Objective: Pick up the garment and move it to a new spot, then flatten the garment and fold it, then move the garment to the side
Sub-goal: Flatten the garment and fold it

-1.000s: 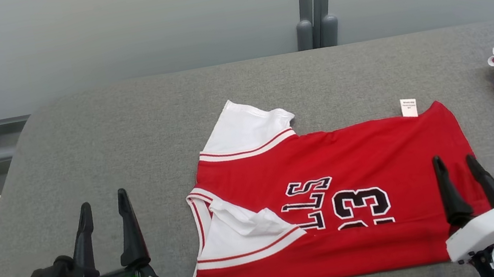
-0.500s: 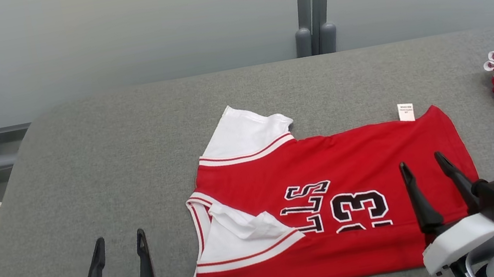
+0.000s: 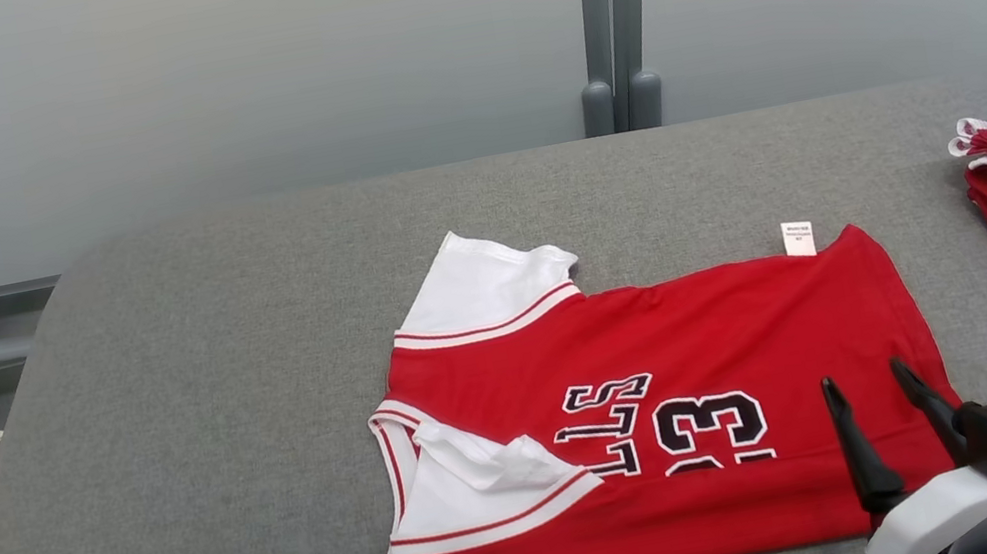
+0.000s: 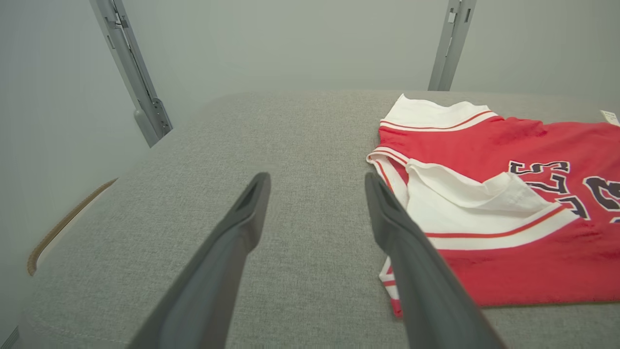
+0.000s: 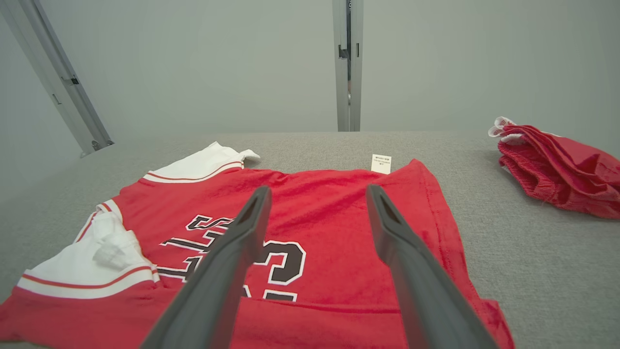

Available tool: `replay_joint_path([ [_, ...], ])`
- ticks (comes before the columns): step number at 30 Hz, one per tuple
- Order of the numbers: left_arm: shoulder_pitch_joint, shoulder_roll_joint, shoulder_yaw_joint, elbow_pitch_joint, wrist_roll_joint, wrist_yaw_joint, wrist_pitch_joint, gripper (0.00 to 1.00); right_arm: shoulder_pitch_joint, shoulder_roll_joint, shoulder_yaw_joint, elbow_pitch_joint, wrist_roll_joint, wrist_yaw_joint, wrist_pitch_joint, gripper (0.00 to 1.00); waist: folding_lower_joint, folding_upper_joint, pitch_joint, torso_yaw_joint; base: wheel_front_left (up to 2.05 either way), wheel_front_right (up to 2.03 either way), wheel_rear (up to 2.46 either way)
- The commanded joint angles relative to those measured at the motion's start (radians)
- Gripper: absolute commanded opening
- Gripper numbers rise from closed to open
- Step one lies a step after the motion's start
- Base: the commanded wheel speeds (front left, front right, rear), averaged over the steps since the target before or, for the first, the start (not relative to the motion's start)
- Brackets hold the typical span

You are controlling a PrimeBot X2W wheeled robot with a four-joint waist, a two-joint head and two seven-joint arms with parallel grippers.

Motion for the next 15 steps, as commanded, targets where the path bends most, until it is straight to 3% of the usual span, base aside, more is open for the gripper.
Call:
replay_joint_path([
  [1, -0.019, 0.001, 0.002, 0.017, -0.001, 0.004, -0.001, 1.00, 0.006, -0.003, 0.000, 0.012, 0.009, 0.000, -0.003, 1.00, 0.0000, 0.0000, -0.002, -0.001, 0.00, 0.00, 0.00],
  [15, -0.043, -0.007, 0.015, 0.051, -0.022, -0.011, -0.001, 1.00, -0.018, -0.004, -0.003, 0.029, 0.041, 0.000, -0.003, 1.00, 0.0000, 0.0000, 0.018, -0.010, 0.00, 0.00, 0.00],
])
